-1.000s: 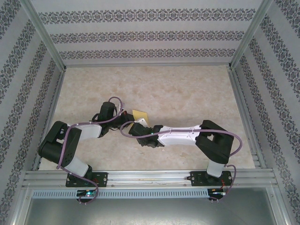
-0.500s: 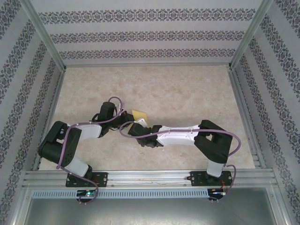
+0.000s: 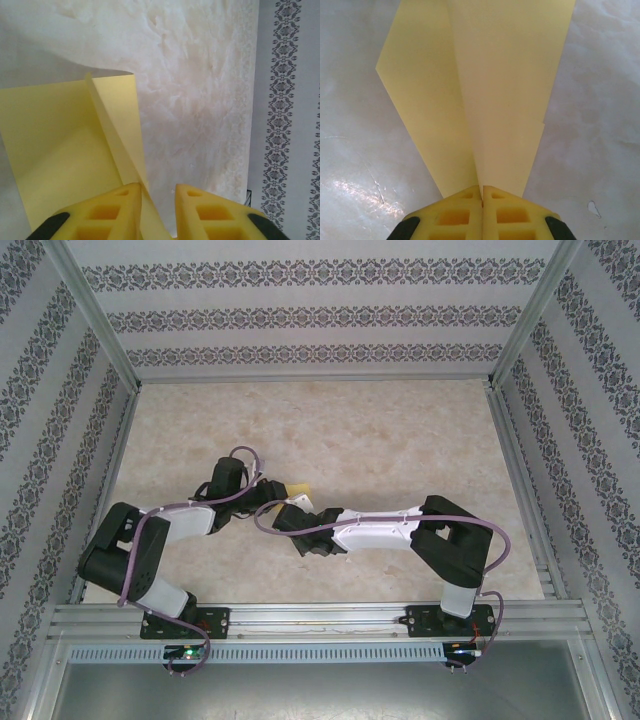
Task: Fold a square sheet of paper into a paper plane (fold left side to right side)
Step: Fourth fold the wing at the center of the table.
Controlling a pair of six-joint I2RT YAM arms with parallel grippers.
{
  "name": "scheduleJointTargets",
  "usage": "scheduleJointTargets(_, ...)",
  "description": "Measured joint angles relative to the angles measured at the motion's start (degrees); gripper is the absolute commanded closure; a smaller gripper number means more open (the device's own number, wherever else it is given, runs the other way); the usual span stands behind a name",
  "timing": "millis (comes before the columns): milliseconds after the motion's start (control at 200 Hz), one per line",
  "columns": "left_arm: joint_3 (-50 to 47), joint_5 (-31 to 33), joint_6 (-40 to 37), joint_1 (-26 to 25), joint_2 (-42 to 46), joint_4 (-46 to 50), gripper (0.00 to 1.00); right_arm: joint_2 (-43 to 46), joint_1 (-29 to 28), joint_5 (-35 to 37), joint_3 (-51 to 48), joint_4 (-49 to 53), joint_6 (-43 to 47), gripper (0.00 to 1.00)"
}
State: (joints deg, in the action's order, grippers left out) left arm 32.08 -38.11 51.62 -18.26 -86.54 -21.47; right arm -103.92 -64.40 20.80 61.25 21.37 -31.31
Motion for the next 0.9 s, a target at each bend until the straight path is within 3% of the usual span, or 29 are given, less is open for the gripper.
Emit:
scheduleJointTargets(335, -0.8, -0.5, -4.7, 8.2, 11.1, 9.7, 0.65, 0.2, 0.9, -3.2, -0.2, -0.6, 0.2, 1.0)
scheduleJointTargets(510, -0.8, -1.8, -8.0, 12.0, 15.5, 15.2, 0.65, 2.9, 4.2, -11.3, -3.3, -3.8, 0.4, 1.0)
scheduleJointTargets(899, -1.9, -6.1, -12.7, 12.3, 17.2, 20.3, 0.65, 4.2, 12.7, -32.8, -9.7, -14.1, 0.7, 1.0)
